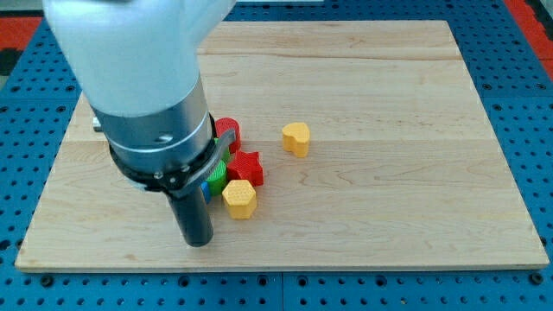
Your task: Place yellow hexagon beside to blue cube
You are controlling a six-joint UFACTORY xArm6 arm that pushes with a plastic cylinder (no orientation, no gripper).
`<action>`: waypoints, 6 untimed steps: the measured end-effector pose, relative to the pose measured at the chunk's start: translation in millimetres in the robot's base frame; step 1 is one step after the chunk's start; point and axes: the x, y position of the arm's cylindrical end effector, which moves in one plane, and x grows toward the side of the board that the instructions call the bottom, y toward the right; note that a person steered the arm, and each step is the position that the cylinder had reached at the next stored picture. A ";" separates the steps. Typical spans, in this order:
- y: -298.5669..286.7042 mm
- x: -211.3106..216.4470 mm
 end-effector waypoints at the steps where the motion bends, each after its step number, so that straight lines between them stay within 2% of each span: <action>1: 45.7 -2.9; 2: 109.4 -19.6; 3: 125.9 -32.0; 4: 87.7 -33.0; 6: 68.9 -43.3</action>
